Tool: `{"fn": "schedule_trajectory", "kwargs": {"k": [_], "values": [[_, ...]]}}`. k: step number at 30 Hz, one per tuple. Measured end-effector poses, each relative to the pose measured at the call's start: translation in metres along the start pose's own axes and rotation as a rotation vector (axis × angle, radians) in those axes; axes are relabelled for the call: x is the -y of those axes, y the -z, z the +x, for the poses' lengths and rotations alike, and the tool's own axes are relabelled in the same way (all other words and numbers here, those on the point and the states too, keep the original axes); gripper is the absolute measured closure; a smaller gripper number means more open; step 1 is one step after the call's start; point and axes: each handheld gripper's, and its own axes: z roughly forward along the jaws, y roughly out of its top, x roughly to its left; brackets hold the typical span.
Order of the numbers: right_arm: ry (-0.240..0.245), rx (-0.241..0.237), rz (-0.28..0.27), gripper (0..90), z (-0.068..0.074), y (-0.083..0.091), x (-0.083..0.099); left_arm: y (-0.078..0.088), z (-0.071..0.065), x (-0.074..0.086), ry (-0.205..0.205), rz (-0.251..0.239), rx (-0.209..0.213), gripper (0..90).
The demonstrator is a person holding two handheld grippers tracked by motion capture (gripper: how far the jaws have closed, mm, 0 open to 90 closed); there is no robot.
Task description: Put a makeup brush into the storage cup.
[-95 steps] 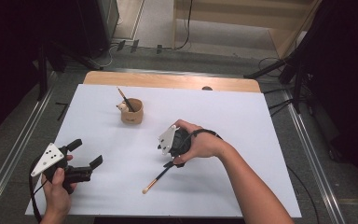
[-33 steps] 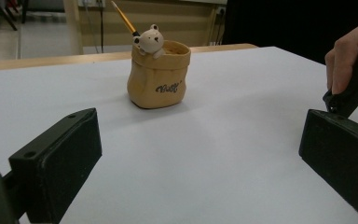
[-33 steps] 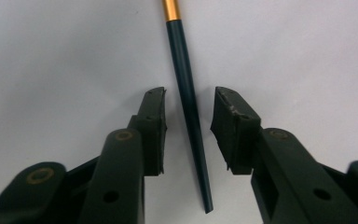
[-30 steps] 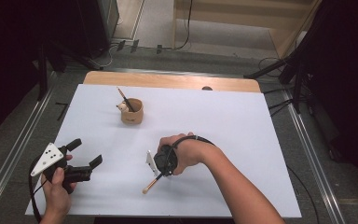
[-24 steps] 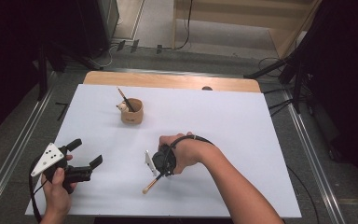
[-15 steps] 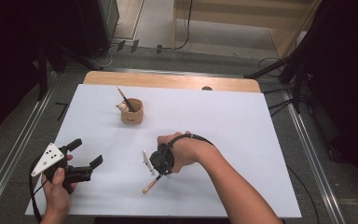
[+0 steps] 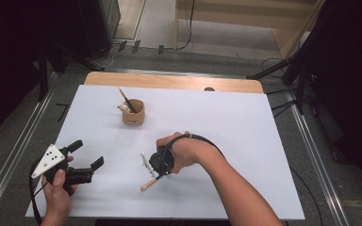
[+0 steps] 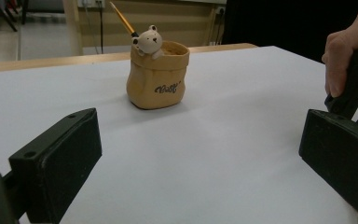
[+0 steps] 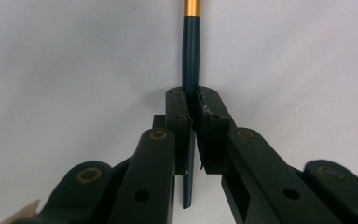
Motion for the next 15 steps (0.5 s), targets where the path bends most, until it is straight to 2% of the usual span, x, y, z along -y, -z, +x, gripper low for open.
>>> {"fn": "schedule_trajectory", "kwargs": {"k": [11,15], "values": [[-0.053,0.017,-0.117,85.4,0.003,0.009,0.012,0.0,0.001,0.0,0.002,0.001,-0.002,0.0],[-0.051,0.025,-0.154,85.4,0.003,0.014,0.015,-0.001,0.001,0.0,-0.001,0.001,0.0,0.0]]}}
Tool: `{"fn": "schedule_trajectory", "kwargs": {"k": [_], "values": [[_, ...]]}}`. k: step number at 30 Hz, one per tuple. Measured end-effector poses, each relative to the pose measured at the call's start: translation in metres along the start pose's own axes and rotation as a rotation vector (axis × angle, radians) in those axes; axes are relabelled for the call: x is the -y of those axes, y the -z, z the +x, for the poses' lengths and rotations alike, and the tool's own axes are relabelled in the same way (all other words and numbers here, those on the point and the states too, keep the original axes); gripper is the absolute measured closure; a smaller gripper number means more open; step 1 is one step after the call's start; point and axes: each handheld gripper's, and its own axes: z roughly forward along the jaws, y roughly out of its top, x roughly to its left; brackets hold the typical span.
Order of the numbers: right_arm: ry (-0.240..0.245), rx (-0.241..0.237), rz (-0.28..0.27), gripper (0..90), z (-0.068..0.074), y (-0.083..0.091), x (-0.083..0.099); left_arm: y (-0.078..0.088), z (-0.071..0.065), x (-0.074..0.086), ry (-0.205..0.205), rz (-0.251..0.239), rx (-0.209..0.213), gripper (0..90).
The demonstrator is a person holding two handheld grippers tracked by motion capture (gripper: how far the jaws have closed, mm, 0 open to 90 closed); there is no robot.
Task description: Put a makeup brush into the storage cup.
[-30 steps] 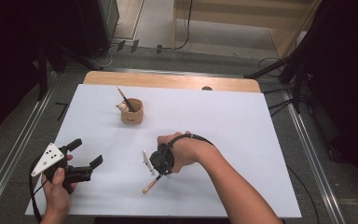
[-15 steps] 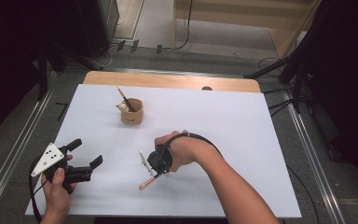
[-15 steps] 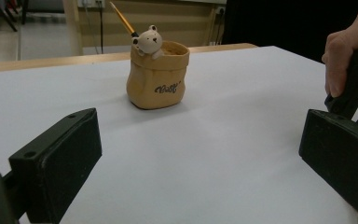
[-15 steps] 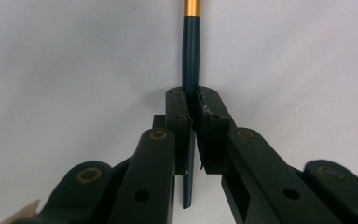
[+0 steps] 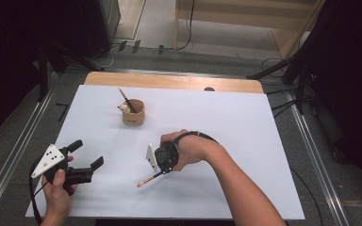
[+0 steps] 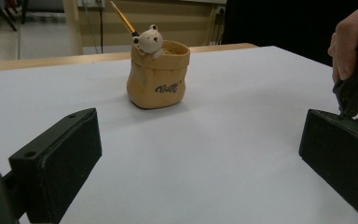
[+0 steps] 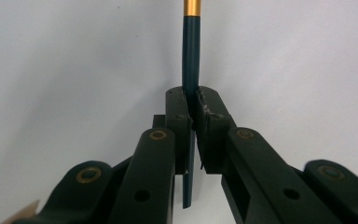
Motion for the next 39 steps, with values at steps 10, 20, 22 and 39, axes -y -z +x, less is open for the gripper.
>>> {"fn": "schedule_trajectory", "kwargs": {"k": [10,20,22,39], "values": [[-0.021,0.036,-0.095,85.3,0.0,0.013,0.008,0.001,0.001,0.0,0.006,0.001,-0.004,0.0],[-0.039,0.057,-0.155,85.3,0.001,0.02,0.016,0.001,0.001,0.0,0.007,0.001,0.001,0.0],[-0.04,0.063,-0.171,85.3,0.001,0.021,0.017,0.001,0.001,0.0,0.003,-0.003,-0.004,0.0],[-0.08,0.131,-0.309,85.3,-0.001,0.035,0.025,0.001,0.001,-0.001,0.005,-0.008,-0.013,0.0]]}}
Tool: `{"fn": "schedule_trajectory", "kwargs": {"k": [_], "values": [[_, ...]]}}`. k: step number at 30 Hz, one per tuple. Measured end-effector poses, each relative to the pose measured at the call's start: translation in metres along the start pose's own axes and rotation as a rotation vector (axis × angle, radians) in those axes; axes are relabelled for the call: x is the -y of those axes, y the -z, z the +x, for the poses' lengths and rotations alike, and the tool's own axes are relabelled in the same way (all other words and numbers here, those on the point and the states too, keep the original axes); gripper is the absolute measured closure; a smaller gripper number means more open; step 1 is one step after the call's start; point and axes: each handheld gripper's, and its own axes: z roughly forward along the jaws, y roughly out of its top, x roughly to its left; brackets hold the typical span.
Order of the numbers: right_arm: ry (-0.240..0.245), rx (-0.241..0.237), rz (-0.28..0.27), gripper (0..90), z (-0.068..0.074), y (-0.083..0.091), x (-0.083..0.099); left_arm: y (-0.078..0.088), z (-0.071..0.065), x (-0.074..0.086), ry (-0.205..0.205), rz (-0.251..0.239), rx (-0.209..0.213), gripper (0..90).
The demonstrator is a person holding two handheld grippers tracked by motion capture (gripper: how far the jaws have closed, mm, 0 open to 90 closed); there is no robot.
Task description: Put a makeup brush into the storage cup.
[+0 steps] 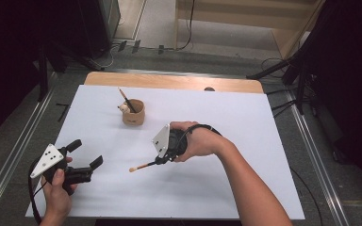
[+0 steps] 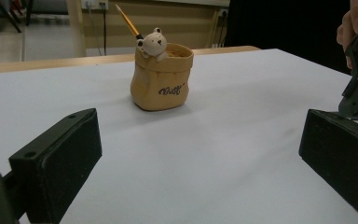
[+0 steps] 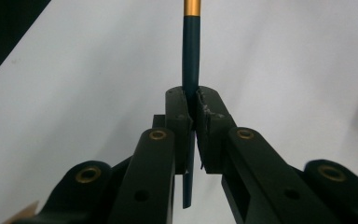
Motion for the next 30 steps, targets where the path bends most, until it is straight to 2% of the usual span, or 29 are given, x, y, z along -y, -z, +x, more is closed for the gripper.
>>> {"fn": "schedule_trajectory", "kwargs": {"k": [13,19,30], "values": [[-0.046,0.057,-0.124,85.2,-0.004,0.009,0.003,0.0,0.0,0.0,-0.002,-0.001,0.0,0.0],[-0.05,0.084,-0.148,85.2,-0.006,0.01,0.003,0.0,0.0,0.0,-0.002,0.0,0.0,0.0],[-0.092,0.103,-0.21,85.2,-0.01,0.012,0.003,0.0,0.0,0.0,-0.001,0.0,0.0,0.0]]}}
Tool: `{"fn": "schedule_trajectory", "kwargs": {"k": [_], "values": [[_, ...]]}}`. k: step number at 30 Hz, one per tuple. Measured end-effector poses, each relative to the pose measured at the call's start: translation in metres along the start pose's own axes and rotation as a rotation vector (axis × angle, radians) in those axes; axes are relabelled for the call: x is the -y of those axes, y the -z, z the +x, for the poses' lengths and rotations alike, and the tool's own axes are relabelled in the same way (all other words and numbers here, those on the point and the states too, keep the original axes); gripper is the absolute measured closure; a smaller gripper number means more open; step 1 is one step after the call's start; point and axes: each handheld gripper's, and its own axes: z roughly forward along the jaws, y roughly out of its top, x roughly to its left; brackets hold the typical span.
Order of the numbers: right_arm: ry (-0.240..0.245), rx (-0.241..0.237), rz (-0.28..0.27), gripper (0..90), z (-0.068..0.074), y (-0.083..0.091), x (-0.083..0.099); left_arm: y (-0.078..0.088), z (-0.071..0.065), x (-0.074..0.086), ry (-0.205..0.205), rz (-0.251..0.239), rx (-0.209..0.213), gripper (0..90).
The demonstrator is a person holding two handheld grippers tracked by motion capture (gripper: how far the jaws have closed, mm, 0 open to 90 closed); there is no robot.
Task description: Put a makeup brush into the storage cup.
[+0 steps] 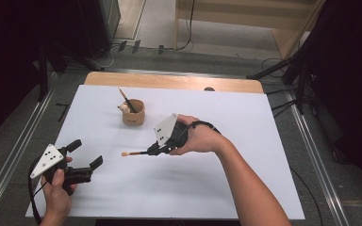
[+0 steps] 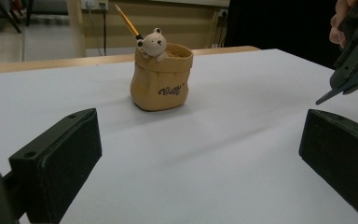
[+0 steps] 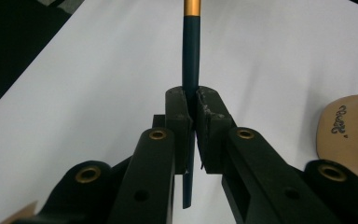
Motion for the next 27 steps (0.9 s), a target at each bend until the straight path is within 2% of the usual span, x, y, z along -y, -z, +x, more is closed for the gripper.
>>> {"fn": "schedule_trajectory", "kwargs": {"k": [12,16,27], "values": [[-0.04,0.038,-0.088,85.2,-0.005,0.005,0.0,0.0,0.0,0.0,0.0,0.0,0.001,0.0],[-0.068,0.05,-0.128,85.2,-0.008,0.007,0.0,0.0,0.0,0.0,0.001,0.0,0.001,0.0],[-0.098,0.086,-0.175,85.2,-0.012,0.01,-0.001,0.0,0.0,0.0,0.0,0.0,0.001,0.0]]}}
